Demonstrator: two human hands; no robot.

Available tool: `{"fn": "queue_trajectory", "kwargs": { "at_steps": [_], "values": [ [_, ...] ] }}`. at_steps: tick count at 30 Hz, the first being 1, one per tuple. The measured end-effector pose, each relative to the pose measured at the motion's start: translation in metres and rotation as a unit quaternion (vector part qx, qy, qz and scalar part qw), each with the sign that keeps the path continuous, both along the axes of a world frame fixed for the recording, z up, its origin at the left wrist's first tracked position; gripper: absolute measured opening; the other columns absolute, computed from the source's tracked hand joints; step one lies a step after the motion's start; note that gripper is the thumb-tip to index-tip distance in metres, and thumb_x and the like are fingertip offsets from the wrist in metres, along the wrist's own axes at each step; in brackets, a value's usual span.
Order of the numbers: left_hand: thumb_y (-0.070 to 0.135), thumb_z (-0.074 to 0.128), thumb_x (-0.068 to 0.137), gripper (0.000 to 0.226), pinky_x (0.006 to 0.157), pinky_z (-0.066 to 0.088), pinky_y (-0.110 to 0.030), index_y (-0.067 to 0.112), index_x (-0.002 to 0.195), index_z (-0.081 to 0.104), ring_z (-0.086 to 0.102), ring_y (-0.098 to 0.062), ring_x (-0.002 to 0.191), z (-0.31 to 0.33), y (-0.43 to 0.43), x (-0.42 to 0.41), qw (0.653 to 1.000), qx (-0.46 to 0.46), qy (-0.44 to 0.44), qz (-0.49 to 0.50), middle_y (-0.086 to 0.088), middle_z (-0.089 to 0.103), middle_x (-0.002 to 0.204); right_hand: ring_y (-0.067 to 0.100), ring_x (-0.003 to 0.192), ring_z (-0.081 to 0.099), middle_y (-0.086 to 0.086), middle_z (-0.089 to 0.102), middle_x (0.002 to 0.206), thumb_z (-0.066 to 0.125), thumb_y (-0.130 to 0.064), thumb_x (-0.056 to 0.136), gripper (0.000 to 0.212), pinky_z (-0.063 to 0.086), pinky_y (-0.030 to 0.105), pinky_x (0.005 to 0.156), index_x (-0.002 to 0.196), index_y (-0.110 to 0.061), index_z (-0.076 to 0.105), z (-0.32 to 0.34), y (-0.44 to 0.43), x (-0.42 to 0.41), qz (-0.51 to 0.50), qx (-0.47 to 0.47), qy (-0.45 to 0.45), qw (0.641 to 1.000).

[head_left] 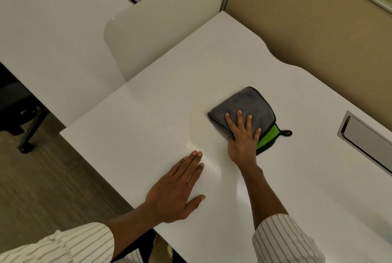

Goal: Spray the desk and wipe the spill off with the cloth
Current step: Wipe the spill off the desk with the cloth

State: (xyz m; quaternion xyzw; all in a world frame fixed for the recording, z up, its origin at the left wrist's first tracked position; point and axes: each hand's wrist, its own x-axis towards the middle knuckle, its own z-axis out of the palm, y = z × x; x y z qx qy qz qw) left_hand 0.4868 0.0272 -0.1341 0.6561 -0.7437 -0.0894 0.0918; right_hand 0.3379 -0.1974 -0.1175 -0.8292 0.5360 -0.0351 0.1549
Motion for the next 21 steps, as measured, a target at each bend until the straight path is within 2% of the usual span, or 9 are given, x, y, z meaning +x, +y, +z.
{"fn": "queue_trajectory", "kwargs": {
  "at_steps": [4,7,12,17,21],
  "values": [
    [0.063,0.041,0.11,0.083,0.134,0.028,-0.044,0.005,0.169,0.03,0.008,-0.027,0.17,-0.001,0.001,-0.001,1.0,-0.004,0.004,0.007,-0.016,0.012,0.181,0.029,0.16,-0.012,-0.005,0.0,0.175,0.048,-0.007,0.099,0.08,-0.007,0.068,0.124,0.162,-0.043,0.015,0.004,0.013,0.002,0.011,0.021,0.018,1.0],
    [0.064,0.042,0.11,0.083,0.133,0.024,-0.042,0.006,0.169,0.031,0.01,-0.025,0.17,-0.003,0.002,0.0,1.0,-0.006,0.015,0.01,-0.014,0.013,0.181,0.027,0.16,-0.016,-0.007,-0.004,0.174,0.049,-0.002,0.094,0.088,-0.006,0.066,0.125,0.162,-0.044,0.012,0.001,0.067,-0.015,0.02,0.005,-0.002,1.0],
    [0.063,0.046,0.109,0.084,0.132,0.029,-0.042,0.006,0.169,0.032,0.016,-0.024,0.169,-0.007,0.001,-0.002,0.999,-0.012,0.038,0.019,-0.014,0.02,0.18,0.027,0.161,-0.012,-0.007,-0.002,0.175,0.054,0.002,0.085,0.101,0.002,0.069,0.125,0.163,-0.044,0.008,0.0,0.129,-0.035,-0.011,-0.014,-0.008,1.0],
    [0.063,0.042,0.11,0.083,0.134,0.02,-0.04,0.006,0.17,0.029,0.008,-0.025,0.17,-0.003,0.0,-0.001,1.0,-0.012,0.012,0.01,-0.013,0.012,0.182,0.029,0.161,-0.009,-0.008,0.0,0.175,0.05,-0.005,0.093,0.089,-0.002,0.069,0.124,0.162,-0.045,0.012,-0.001,0.061,-0.029,-0.059,-0.005,0.008,0.998],
    [0.062,0.042,0.11,0.083,0.133,0.022,-0.041,0.005,0.169,0.03,0.009,-0.026,0.17,-0.005,0.0,-0.001,1.0,-0.01,0.013,0.008,-0.014,0.012,0.182,0.03,0.161,-0.005,-0.008,0.003,0.175,0.047,-0.009,0.099,0.08,0.002,0.07,0.124,0.161,-0.047,0.014,0.004,0.001,-0.035,-0.08,0.033,0.032,0.996]
  ]
}}
